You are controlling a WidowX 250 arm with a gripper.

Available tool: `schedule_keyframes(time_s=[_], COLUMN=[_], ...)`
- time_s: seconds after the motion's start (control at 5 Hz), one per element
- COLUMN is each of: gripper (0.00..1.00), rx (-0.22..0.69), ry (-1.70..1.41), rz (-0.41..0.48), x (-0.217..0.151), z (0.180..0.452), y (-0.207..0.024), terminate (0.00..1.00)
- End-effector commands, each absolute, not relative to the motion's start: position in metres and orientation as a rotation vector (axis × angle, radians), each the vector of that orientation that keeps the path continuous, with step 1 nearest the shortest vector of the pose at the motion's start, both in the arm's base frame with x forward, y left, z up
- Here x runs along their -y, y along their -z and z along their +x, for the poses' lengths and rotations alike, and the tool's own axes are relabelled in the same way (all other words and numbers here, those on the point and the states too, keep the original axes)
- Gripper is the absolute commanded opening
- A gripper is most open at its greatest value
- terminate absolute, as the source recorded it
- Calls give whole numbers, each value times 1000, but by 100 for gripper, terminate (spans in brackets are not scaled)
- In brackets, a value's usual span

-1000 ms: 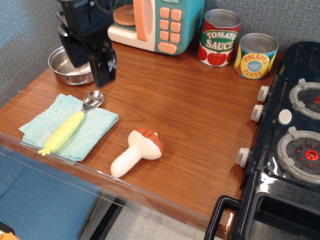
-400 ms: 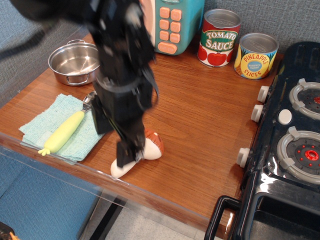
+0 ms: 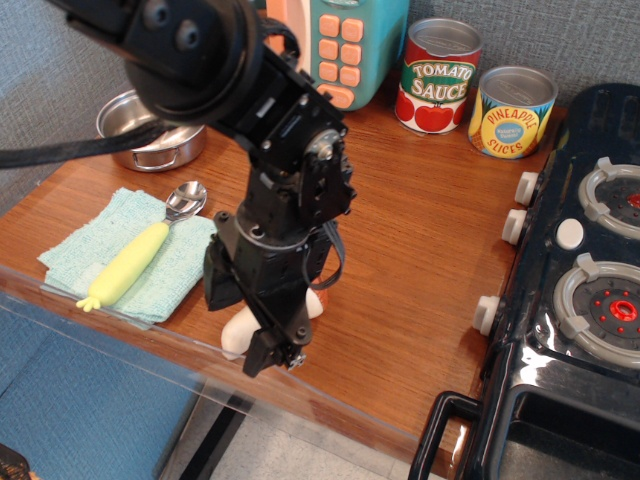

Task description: Place the mushroom to the right of the metal pot.

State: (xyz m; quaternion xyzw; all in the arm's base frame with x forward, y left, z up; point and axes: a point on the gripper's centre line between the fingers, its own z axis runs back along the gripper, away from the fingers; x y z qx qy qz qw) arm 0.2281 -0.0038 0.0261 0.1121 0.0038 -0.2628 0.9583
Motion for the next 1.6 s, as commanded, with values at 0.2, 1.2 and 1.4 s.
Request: schedule_keyframes(time_s=[0.2,1.2,1.4], gripper=[100,0,0], rx=[-23,15,42], ry=[425,440,330], rz=[221,78,39], x=[-11,-25,-46], z=[239,241,276], y=[-11,-111,-115], terminate=[0,0,0])
